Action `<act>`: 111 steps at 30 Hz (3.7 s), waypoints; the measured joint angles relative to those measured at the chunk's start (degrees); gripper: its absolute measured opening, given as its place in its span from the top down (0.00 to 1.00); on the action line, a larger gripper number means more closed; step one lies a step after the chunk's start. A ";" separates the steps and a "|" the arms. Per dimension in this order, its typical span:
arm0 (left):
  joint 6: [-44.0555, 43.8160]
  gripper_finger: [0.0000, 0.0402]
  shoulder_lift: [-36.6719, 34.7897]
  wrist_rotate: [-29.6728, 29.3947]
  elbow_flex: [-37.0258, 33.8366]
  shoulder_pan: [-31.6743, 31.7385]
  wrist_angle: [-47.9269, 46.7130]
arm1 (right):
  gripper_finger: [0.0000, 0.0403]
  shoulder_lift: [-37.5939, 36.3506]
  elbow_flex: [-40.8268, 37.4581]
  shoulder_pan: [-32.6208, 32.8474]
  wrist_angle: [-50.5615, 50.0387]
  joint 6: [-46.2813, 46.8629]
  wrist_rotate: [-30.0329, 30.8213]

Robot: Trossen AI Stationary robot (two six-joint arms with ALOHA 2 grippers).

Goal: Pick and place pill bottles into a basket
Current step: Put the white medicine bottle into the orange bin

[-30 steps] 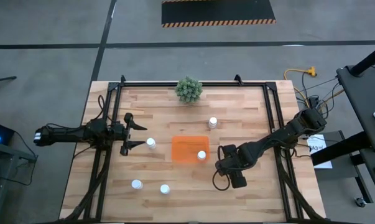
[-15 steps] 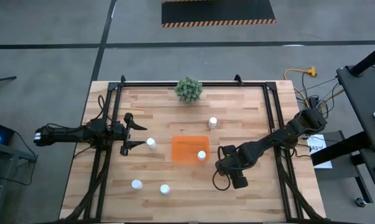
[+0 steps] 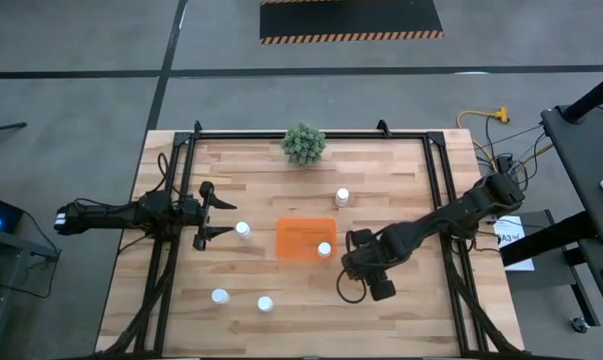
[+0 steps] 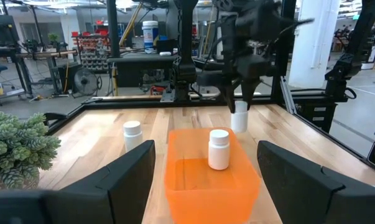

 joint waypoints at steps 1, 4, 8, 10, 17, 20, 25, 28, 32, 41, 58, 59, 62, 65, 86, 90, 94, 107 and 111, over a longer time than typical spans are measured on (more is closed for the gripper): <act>0.00 0.34 0.00 0.00 0.01 -0.01 -0.01 | 0.61 0.00 0.88 -0.03 -0.33 -0.89 0.56; 0.00 0.34 0.00 -0.01 0.01 -0.01 -0.01 | 0.62 0.00 3.68 -0.37 -1.69 -3.34 1.18; 0.01 0.34 0.00 0.00 -0.01 0.00 0.00 | 0.62 -0.02 7.79 -1.35 -3.82 -5.14 2.04; 0.00 0.34 0.00 -0.01 0.00 -0.01 0.00 | 0.61 -0.02 9.76 -1.87 -5.17 -5.98 2.06; 0.01 0.34 0.00 0.00 -0.01 0.02 -0.02 | 0.62 -0.04 15.08 -4.30 -8.92 -9.03 2.04; -0.01 0.34 0.00 0.00 0.01 0.02 -0.01 | 0.62 -0.01 16.50 -5.58 -10.88 -9.84 2.04; -0.01 0.34 0.00 0.00 0.02 0.02 0.01 | 0.62 0.04 17.48 -8.12 -12.36 -12.30 2.04; 0.01 0.34 0.00 0.00 0.00 0.01 -0.02 | 0.62 0.07 17.76 -9.89 -12.65 -14.11 2.04; 0.01 0.34 0.00 0.00 0.01 0.00 -0.01 | 0.62 0.07 18.08 -12.24 -12.54 -16.44 2.02; 0.00 0.34 -0.01 -0.01 0.00 0.02 -0.02 | 0.62 3.47 20.85 -17.06 -12.16 -21.39 1.99; 0.01 0.34 0.03 0.00 -0.01 -0.01 0.05 | 0.62 12.47 28.78 -20.28 -14.44 -27.22 1.93; -0.01 0.34 0.09 0.00 0.02 -0.01 0.00 | 0.62 13.00 28.61 -20.49 -14.43 -27.53 1.98; -0.01 0.34 0.05 0.00 0.00 0.00 0.00 | 0.62 14.54 28.47 -20.93 -14.42 -28.01 1.98; 0.01 0.34 0.00 0.00 0.02 0.01 -0.01 | 0.62 15.98 28.47 -21.42 -14.40 -28.27 1.91; 0.01 0.34 0.00 0.00 0.01 0.00 -0.02 | 0.62 21.59 27.81 -21.88 -10.53 -30.36 1.86; 0.01 0.34 0.00 0.00 0.00 0.00 -0.02 | 0.62 21.59 27.13 -21.83 -10.61 -30.19 1.84; -0.01 0.34 0.00 0.00 0.01 0.01 -0.04 | 0.59 21.59 26.87 -21.83 -10.62 -30.22 1.86; 0.01 0.34 0.00 -0.02 0.01 -0.01 -0.03 | 0.54 21.59 26.83 -21.83 -10.90 -29.95 1.95; 0.01 0.34 0.00 0.00 0.02 0.02 -0.02 | 0.54 21.59 26.83 -21.83 -10.90 -29.75 1.97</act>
